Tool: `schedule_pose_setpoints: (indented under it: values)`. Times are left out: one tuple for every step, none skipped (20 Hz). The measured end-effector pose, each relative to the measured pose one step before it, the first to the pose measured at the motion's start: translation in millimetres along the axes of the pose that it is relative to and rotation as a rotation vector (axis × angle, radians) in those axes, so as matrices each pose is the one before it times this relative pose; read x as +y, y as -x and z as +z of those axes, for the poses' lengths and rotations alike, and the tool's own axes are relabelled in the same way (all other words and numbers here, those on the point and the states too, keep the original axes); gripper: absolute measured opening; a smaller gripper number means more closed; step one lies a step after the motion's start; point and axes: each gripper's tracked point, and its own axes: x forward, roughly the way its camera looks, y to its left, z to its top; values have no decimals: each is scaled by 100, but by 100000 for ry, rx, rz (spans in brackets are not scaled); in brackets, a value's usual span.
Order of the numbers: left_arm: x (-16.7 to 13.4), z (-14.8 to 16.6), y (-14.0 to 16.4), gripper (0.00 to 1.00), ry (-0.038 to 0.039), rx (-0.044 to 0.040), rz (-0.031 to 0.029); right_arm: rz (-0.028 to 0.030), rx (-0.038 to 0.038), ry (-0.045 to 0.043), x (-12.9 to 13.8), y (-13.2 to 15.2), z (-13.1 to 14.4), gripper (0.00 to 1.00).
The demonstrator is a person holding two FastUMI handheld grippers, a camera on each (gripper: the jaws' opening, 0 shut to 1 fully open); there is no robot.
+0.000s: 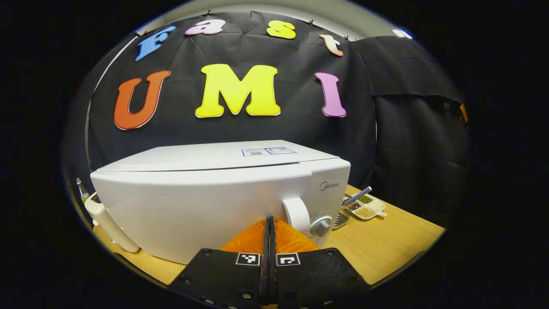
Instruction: Open the microwave oven with the left hand, put the food in, and close the microwave oven.
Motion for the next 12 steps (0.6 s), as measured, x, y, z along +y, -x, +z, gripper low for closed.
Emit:
schedule_pose_setpoints:
  values:
    - [140,30,95,0,2185,2564,1162,327,-135,-40,194,36,114,100]
    - [-135,-61,11,0,1989,180,-746,225,29,-4,155,170,-39,100]
    - [184,119,282,0,-188,-248,445,646,-257,-223,237,69,21,91]
    - [218,102,134,0,-296,-37,496,303,121,114,242,-10,-98,100]
    - [-80,488,475,0,197,-1322,-621,-72,-256,569,100,155,32,91]
    - [-35,565,424,0,-432,-1291,-96,-669,-927,590,-104,251,133,100]
    - [41,278,441,0,-837,-561,22,-465,-1194,978,-58,305,298,100]
    - [99,98,475,0,-1255,-372,768,-287,-906,998,98,203,106,100]
    - [45,-6,406,0,-714,11,9,-35,-561,632,128,317,101,100]
    - [29,-134,630,0,-561,65,562,3,-684,211,108,202,76,91]
    - [267,-181,670,0,-652,-244,1201,-227,-591,247,12,265,111,91]
    - [-40,-145,420,0,165,-402,-362,-206,-505,414,15,166,-55,91]
